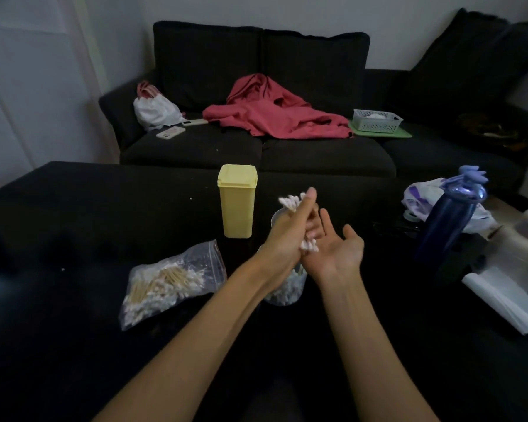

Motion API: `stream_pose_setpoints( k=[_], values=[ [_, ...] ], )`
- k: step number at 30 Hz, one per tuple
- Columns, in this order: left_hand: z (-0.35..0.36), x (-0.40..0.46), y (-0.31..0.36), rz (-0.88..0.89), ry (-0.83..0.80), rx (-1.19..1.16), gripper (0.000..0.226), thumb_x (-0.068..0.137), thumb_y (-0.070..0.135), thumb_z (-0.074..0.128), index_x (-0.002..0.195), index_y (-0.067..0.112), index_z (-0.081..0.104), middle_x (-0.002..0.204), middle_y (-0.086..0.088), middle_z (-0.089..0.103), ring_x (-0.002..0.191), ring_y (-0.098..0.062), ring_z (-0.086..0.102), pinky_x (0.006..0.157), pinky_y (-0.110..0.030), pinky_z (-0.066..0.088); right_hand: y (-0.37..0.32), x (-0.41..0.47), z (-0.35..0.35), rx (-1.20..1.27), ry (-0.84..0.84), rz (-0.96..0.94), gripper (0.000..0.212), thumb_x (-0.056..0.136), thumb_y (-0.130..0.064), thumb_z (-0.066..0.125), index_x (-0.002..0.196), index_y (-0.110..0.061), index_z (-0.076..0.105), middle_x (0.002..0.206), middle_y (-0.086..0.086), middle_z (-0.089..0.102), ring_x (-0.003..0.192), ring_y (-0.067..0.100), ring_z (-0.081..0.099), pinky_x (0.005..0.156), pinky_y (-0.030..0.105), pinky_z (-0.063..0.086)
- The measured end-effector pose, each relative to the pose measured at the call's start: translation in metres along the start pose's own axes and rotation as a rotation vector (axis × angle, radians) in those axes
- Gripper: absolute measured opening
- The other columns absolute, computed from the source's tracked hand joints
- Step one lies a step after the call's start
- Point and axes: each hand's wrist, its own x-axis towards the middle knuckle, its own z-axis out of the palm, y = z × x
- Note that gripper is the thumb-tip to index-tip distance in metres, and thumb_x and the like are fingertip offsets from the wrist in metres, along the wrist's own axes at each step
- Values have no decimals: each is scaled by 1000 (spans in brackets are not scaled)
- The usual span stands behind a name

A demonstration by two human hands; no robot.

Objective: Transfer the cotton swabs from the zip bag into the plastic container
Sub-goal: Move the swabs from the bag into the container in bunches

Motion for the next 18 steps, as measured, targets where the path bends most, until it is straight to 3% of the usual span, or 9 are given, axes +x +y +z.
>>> stream_pose_setpoints(
  k=[3,5,6,7,8,9,13,16,18],
  values=[
    [6,-14,2,10,-75,346,42,99,39,40,76,9,59,54,-5,58,65,-8,63,83,-30,44,-1,2,0,-21,-44,-17,54,98,-45,28,135,-12,49,133,15,55,122,31,52,103,46,39],
    [7,-18,4,46,-56,455,46,101,36,37,100,-5,58,78,-6,62,92,-4,56,91,-35,47,0,3,1,-145,-15,-52,55,97,-47,29,135,-12,49,135,13,54,123,28,52,106,43,37],
    [4,-17,7,91,-39,464,41,101,35,36,101,1,59,72,-6,63,94,-6,52,86,-37,49,-1,4,1,-291,34,-96,56,97,-49,29,136,-14,48,138,12,52,126,25,50,109,42,33],
    [-2,-13,13,136,-17,500,35,100,36,38,89,12,60,57,-3,60,63,-6,64,77,-36,51,-4,5,2,-491,86,-158,56,97,-51,29,135,-16,49,140,9,50,127,21,47,111,40,30],
    [-10,-6,19,167,10,583,31,99,37,43,75,20,54,50,3,49,54,-1,34,69,-34,48,-9,4,4,-693,101,-227,56,97,-54,28,133,-18,51,139,7,51,125,18,48,109,37,30],
    [-19,-1,25,165,26,706,33,95,36,52,67,21,48,52,7,42,52,-10,44,63,-31,43,-15,2,8,-859,65,-285,56,96,-56,27,130,-19,53,134,7,55,119,16,51,103,35,35],
    [-44,7,35,31,-41,1195,37,74,12,76,59,18,43,58,2,45,56,-14,44,57,-29,36,-25,-17,26,-1488,-215,-319,68,83,-72,25,123,-24,51,111,4,60,90,15,61,73,30,49],
    [-43,9,32,-19,-19,1516,30,84,7,63,66,21,43,70,3,47,69,-14,50,63,-27,40,-8,-18,19,-1970,-335,-370,84,60,-88,29,121,-32,46,111,-9,56,97,11,57,85,33,48],
    [-43,12,27,-43,-7,1540,17,85,6,61,80,18,50,81,2,52,78,-14,53,70,-27,44,1,-12,8,-2060,-293,-438,69,66,-87,25,106,-36,47,101,-10,60,92,12,60,88,40,49]
  ],
)
